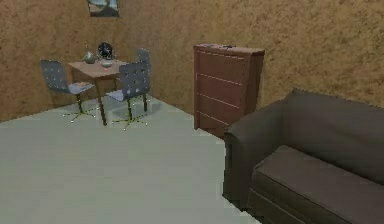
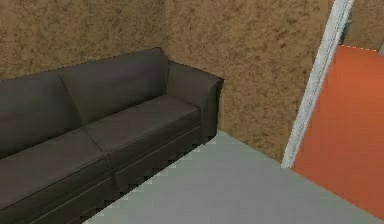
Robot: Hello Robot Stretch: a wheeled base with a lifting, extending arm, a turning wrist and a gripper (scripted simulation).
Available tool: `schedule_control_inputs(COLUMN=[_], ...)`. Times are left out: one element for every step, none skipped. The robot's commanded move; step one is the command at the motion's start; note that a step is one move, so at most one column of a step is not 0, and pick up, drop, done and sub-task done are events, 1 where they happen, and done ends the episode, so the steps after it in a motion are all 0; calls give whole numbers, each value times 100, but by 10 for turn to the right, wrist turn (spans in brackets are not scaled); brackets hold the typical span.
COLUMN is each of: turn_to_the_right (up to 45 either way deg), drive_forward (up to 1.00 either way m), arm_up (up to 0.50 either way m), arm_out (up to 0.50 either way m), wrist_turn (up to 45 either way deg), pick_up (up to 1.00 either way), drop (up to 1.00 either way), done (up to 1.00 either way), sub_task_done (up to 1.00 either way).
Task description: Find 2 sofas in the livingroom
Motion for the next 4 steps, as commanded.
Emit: schedule_control_inputs(turn_to_the_right=[-450,-450,-450,-120], drive_forward=[0,0,0,0], arm_up=[0,0,0,0], arm_out=[0,0,0,0], wrist_turn=[0,0,0,0], pick_up=[0,0,0,0], drop=[0,0,0,0], done=[0,0,0,0], sub_task_done=[0,0,0,0])
